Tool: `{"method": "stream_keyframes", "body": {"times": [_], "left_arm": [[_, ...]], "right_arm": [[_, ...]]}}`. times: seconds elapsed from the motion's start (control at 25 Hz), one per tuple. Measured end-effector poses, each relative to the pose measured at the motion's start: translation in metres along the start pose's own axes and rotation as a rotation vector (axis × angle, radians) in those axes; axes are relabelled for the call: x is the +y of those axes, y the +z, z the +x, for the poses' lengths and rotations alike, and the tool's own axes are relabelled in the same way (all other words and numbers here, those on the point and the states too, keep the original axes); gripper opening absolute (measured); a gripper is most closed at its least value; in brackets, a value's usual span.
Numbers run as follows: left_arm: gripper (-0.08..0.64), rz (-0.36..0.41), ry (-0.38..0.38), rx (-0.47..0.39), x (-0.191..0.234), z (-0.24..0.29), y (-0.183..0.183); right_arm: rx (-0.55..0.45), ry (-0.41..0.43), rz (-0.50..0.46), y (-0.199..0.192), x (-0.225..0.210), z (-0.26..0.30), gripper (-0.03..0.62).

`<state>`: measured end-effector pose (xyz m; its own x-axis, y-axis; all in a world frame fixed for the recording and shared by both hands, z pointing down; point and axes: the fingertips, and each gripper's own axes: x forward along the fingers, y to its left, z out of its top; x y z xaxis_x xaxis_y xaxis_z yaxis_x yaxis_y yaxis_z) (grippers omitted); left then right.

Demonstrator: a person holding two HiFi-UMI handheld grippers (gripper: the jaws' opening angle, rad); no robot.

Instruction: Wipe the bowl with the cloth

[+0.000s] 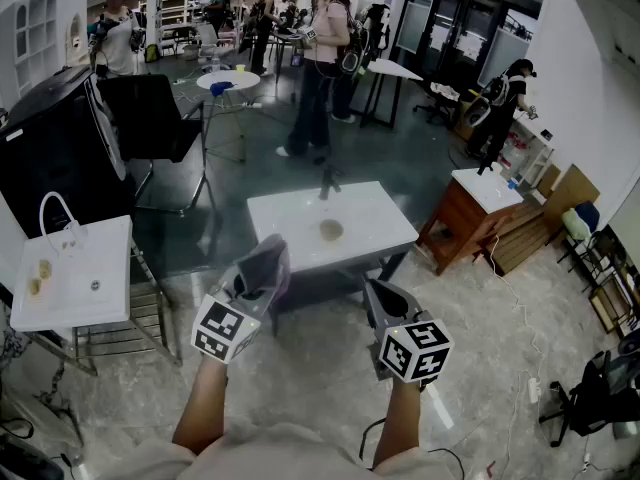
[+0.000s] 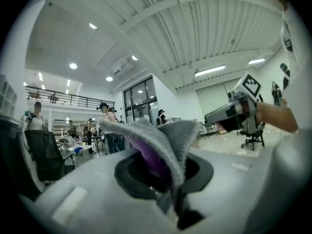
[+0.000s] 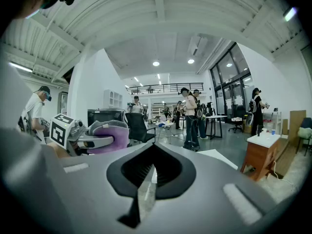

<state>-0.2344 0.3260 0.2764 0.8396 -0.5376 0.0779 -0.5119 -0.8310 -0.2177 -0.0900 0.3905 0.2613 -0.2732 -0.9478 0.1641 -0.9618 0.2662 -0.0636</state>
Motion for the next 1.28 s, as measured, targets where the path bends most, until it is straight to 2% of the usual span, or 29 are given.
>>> {"method": "stream_keyframes", "body": {"times": [0.24,0.52,0.72,0.92,1.28], "left_arm": [[0.069,0.001,0.005,0.005,-0.011,0.004,0.003],[0.069,0.003,0.017,0.021,-0.029,0.009,0.003],[0.069,-0.004,0.026,0.027,-0.052,0.010,-0.004],[0.069,-0.027,0.031,0.048,-0.067,0.014,-0.011],[0.071,-0.010,0.024,0.060,-0.060,0.051,-0.015]], "right_arm": [[0.010,-0.007,0.005,-0.005,-0.008,-0.010,0.005],[-0.063,0.047,0.077,0.002,-0.019,-0.027,0.005],[-0.041,0.106,0.047,-0.013,-0.021,-0.042,0.005],[-0.019,0.129,0.072,-0.027,-0.029,-0.051,0.005],[-0.007,0.120,0.121,-0.032,-0.062,-0.028,0.005]]}}
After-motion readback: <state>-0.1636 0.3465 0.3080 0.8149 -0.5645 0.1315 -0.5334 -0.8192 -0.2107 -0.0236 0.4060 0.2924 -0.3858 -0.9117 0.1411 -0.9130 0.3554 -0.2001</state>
